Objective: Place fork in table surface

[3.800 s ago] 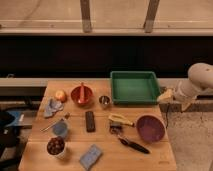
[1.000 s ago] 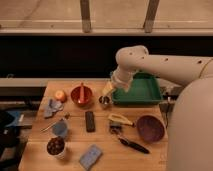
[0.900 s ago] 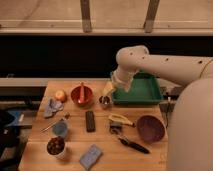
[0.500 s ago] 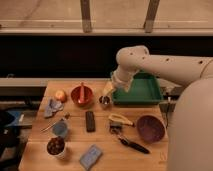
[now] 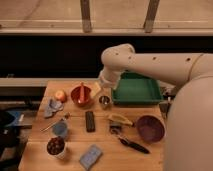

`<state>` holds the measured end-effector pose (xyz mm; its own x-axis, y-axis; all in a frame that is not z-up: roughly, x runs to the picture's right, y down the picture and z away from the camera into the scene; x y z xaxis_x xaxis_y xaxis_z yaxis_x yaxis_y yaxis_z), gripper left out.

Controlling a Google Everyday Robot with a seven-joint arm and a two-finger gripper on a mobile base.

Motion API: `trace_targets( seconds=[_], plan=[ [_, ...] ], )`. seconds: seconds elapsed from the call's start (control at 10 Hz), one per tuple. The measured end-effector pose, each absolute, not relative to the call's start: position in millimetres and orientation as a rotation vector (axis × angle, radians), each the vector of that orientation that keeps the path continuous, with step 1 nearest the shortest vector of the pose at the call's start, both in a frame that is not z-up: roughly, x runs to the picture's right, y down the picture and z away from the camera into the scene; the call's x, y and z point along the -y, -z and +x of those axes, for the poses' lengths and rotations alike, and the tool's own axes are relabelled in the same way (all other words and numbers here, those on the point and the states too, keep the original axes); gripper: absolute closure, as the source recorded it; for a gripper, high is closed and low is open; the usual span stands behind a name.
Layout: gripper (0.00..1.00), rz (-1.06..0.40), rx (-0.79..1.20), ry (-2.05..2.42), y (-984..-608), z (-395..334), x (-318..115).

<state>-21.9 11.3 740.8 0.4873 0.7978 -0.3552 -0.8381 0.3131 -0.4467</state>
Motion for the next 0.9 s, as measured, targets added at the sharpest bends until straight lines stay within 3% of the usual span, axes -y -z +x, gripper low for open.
trace_targets(
  seconds=[0.6, 0.9],
  plan=[
    [0.2, -0.709, 0.02, -0.786, -736, -194, -32],
    [0.2, -0.714, 0.021, -0.756, -735, -203, -36]
  ],
)
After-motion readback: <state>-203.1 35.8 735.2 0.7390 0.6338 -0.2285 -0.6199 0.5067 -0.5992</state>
